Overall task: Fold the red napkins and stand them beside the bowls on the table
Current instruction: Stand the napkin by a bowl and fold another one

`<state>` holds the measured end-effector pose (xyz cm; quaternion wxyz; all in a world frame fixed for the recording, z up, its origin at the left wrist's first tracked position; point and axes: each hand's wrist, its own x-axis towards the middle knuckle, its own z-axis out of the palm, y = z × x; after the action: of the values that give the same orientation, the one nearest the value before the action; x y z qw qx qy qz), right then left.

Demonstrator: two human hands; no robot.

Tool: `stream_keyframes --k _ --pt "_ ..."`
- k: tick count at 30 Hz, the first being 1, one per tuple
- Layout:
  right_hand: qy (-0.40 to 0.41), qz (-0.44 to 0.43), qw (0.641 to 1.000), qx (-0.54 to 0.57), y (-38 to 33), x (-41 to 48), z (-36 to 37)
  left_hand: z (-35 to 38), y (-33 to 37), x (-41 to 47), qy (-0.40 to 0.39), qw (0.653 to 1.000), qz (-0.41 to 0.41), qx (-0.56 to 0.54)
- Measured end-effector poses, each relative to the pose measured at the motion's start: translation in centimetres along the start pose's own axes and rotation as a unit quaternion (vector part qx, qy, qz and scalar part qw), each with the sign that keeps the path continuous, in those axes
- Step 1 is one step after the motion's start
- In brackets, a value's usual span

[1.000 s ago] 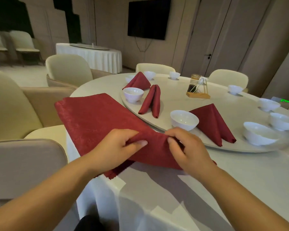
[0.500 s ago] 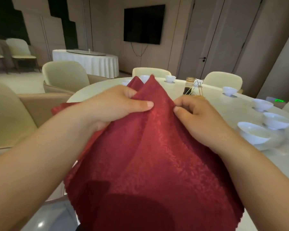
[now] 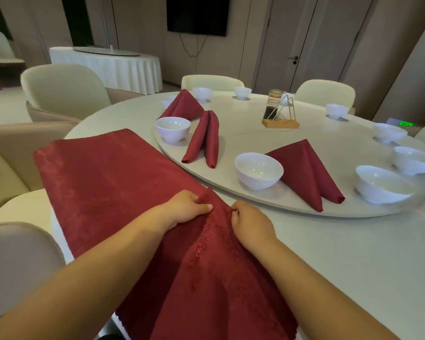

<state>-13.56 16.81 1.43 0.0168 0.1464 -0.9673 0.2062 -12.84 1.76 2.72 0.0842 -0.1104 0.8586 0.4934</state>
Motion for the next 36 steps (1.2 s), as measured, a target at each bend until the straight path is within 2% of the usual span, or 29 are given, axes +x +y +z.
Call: stream_keyframes --k 4,6,8,9,11,12,15,21,31,36 --pt "-0.005 0.002 1.0 -0.013 0.3 1.7 1.4 0.2 -0.9 2.1 0.05 0.996 0.032 0.06" --pt "-0.012 -0.002 1.0 -0.027 0.4 2.0 2.1 0.4 -1.2 2.3 0.077 0.984 0.074 0.143" --pt "-0.009 -0.02 0.997 -0.074 0.5 2.0 2.5 0.6 -1.7 2.1 0.098 0.955 0.109 0.257" --pt "-0.002 -0.031 0.995 -0.096 0.5 2.0 2.6 0.8 -2.0 2.1 0.115 0.93 0.151 0.313" --pt "0.018 -0.048 0.992 -0.117 0.3 2.0 2.5 1.3 -2.5 2.0 0.149 0.886 0.255 0.357" --pt "0.025 -0.058 0.991 -0.115 0.2 2.0 2.5 1.5 -2.6 2.0 0.135 0.874 0.269 0.381" --pt "0.0 -0.081 0.993 -0.087 -0.6 1.9 2.7 1.7 -3.3 2.1 0.07 0.848 0.226 0.474" --pt "-0.092 -0.06 0.99 -0.084 -0.2 0.8 3.7 1.7 -3.8 2.2 0.049 0.848 0.206 0.487" --pt "-0.105 -0.011 0.984 -0.146 7.6 -5.7 0.2 1.7 -3.7 2.0 0.05 0.857 0.206 0.47" --pt "-0.124 0.009 0.982 -0.142 8.1 -7.0 -0.9 1.5 -3.5 1.7 0.065 0.873 0.221 0.429"
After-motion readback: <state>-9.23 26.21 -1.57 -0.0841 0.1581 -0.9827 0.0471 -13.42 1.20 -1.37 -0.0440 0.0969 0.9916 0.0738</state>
